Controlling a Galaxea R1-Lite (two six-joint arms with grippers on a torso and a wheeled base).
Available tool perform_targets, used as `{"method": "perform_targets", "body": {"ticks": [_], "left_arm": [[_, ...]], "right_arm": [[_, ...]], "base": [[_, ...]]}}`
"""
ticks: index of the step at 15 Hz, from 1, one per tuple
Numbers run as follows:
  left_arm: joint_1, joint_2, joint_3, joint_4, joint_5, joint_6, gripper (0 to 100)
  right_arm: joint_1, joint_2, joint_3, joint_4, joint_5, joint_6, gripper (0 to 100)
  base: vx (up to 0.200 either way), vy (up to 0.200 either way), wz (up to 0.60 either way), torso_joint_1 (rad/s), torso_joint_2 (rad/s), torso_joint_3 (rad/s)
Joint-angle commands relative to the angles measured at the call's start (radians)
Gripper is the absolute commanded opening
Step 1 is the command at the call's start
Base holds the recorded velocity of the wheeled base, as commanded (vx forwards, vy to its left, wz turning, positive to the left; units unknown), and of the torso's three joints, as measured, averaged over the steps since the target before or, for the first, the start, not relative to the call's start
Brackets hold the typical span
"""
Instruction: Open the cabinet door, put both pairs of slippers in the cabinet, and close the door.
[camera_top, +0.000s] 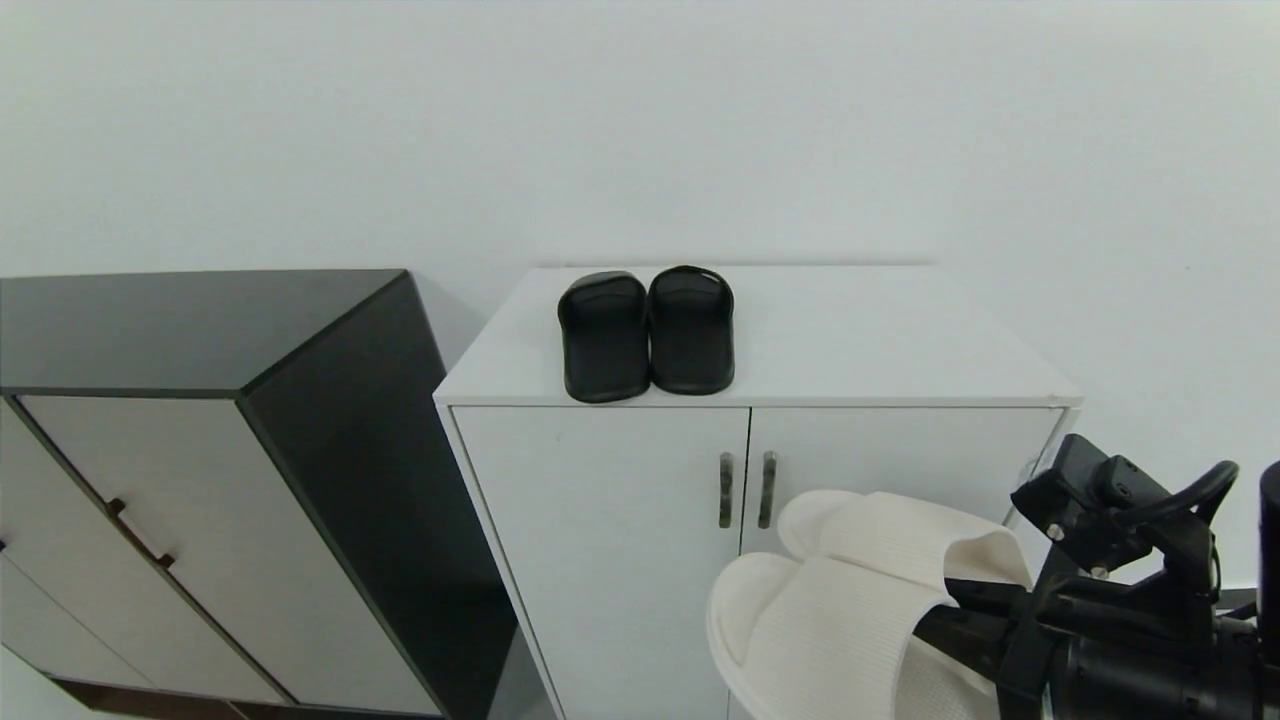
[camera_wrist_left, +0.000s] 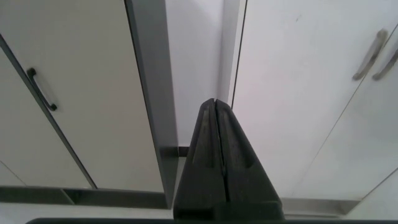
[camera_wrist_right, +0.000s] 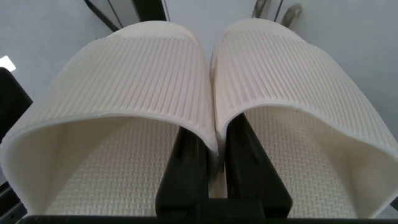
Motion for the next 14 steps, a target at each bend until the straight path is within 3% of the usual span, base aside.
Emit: {"method": "perform_targets", "body": {"ticks": [1,4,5,14], "left_arm": [[0.000,0.001,0.000,0.001,-0.002,0.001,0],[0.000,0.001,0.000,0.001,-0.004,0.000,0],[0.000,0.001,0.000,0.001,-0.005,0.000,100],[0.000,0.001,0.000,0.001,-0.005,0.003,100]], "right_arm": [[0.000,0.005,-0.002,-0.005,0.002,0.001,0],[-0.003,0.009,0.020,-0.052,0.005,0.003,0],[-0.001,0.011,0.021,-0.052,0.011,0.001,0],[-0.001,0.031,0.044,-0.103,0.012,0.001,0]], "base": [[0.000,0.000,0.00,-0.207,0.53,0.315],[0.000,0.000,0.00,-0.188,0.51,0.313],[0.000,0.000,0.00,-0.173,0.52,0.320],[0.000,0.000,0.00,-0.139,0.47,0.331]]}}
